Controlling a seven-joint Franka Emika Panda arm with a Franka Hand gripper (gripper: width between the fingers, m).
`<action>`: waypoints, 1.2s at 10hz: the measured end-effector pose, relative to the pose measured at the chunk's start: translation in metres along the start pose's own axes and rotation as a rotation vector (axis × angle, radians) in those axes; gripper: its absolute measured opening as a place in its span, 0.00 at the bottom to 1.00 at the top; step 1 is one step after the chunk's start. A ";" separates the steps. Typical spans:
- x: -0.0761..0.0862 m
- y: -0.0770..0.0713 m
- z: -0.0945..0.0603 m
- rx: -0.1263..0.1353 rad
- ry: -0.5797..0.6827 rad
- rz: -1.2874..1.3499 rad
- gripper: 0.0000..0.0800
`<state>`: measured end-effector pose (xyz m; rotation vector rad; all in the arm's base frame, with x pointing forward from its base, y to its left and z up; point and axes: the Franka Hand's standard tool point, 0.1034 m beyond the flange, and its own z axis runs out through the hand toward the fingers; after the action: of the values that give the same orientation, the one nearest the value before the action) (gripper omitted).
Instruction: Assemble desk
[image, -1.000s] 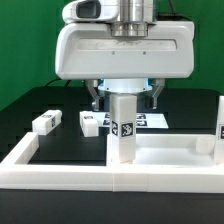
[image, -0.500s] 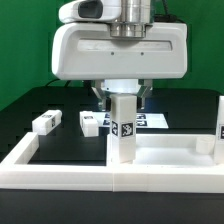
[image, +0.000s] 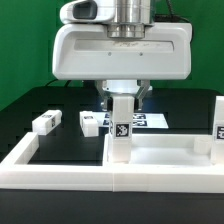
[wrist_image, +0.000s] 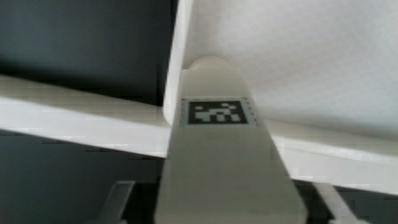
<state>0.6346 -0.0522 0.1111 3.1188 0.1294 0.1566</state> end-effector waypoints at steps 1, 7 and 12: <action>0.000 -0.001 0.000 0.000 0.000 0.147 0.36; 0.001 0.000 0.003 0.008 -0.007 0.878 0.36; 0.001 0.001 0.002 0.006 -0.013 0.981 0.50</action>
Offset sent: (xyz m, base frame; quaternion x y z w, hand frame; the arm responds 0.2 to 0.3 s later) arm -0.0069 -0.0020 -0.0043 0.0044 -0.0114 0.3107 0.9504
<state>0.6362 -0.0530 0.1089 2.8627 -1.3785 0.1330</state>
